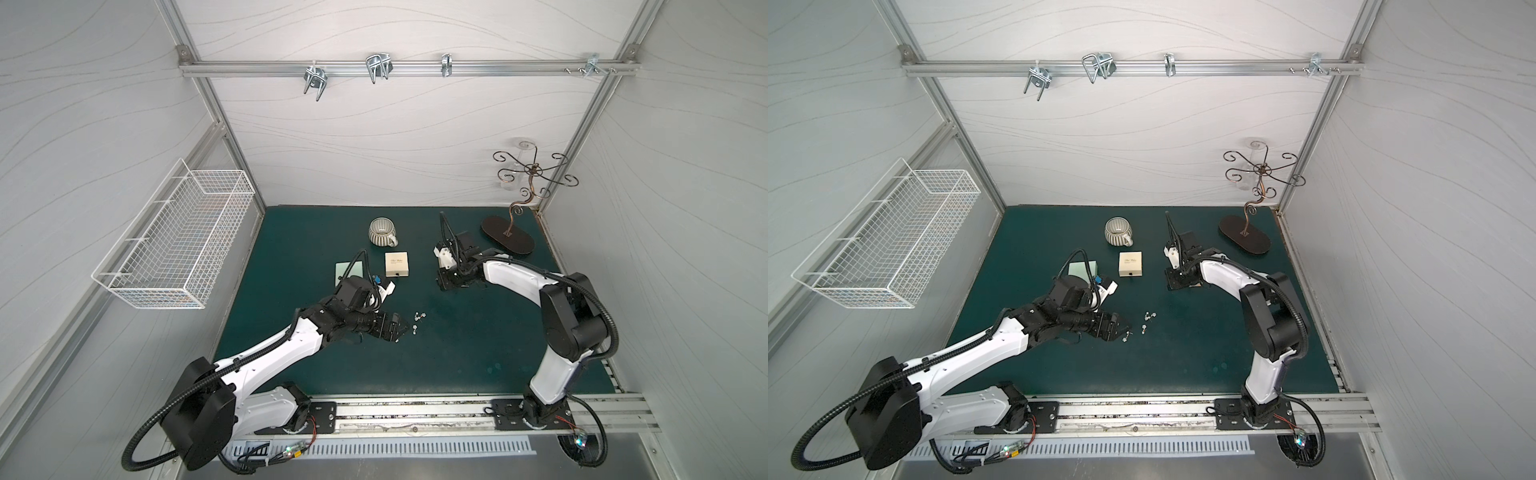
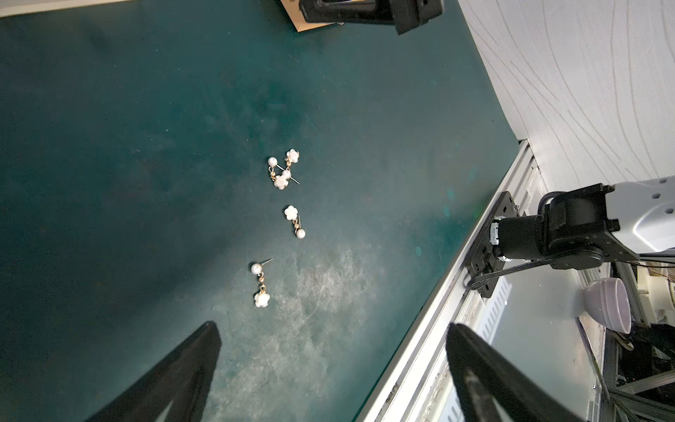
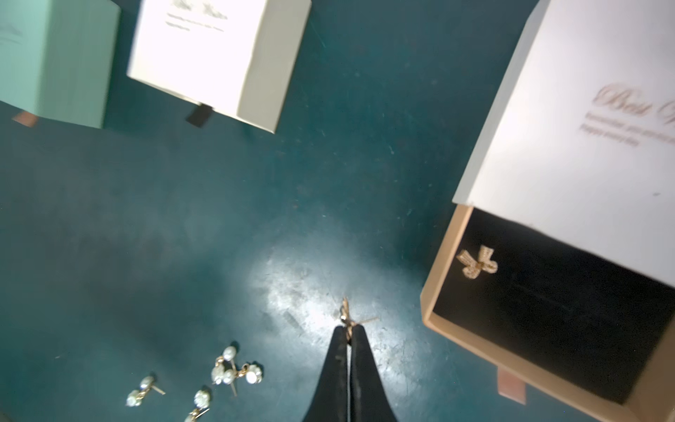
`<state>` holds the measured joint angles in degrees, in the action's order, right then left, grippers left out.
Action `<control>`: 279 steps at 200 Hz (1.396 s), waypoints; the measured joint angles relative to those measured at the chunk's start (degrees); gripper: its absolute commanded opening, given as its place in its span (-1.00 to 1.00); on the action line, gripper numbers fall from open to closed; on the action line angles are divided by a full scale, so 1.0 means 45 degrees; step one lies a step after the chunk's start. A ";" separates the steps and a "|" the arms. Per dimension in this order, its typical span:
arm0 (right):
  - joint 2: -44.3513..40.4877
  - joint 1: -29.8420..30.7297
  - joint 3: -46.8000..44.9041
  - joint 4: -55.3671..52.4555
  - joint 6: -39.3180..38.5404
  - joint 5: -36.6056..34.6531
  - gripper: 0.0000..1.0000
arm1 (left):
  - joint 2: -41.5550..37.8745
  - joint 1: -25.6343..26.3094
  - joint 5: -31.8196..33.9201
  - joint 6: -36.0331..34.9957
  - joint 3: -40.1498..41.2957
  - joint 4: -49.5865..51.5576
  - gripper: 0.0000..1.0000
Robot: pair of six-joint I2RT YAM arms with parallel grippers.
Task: Place the earrings into the drawer-style jewelry box
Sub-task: Pick up the earring from the center of the board, then insert the earring into the inner lining.
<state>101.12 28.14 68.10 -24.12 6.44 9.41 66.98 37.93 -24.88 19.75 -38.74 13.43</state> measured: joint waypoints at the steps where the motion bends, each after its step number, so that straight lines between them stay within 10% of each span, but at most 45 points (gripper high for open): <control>1: -0.0019 -0.0010 0.0000 0.0000 0.0000 0.0005 -1.00 | 0.0000 0.0000 0.0000 0.0000 0.0000 0.0000 0.99; 279: 0.0748 -0.2453 0.0189 -0.0180 0.0044 0.0204 -0.90 | 0.0175 0.0000 -0.0102 0.0000 0.0000 0.0010 0.99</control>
<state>104.49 17.10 68.95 -24.93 6.63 10.33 67.77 37.93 -25.34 19.75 -38.74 13.47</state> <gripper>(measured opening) 0.045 0.993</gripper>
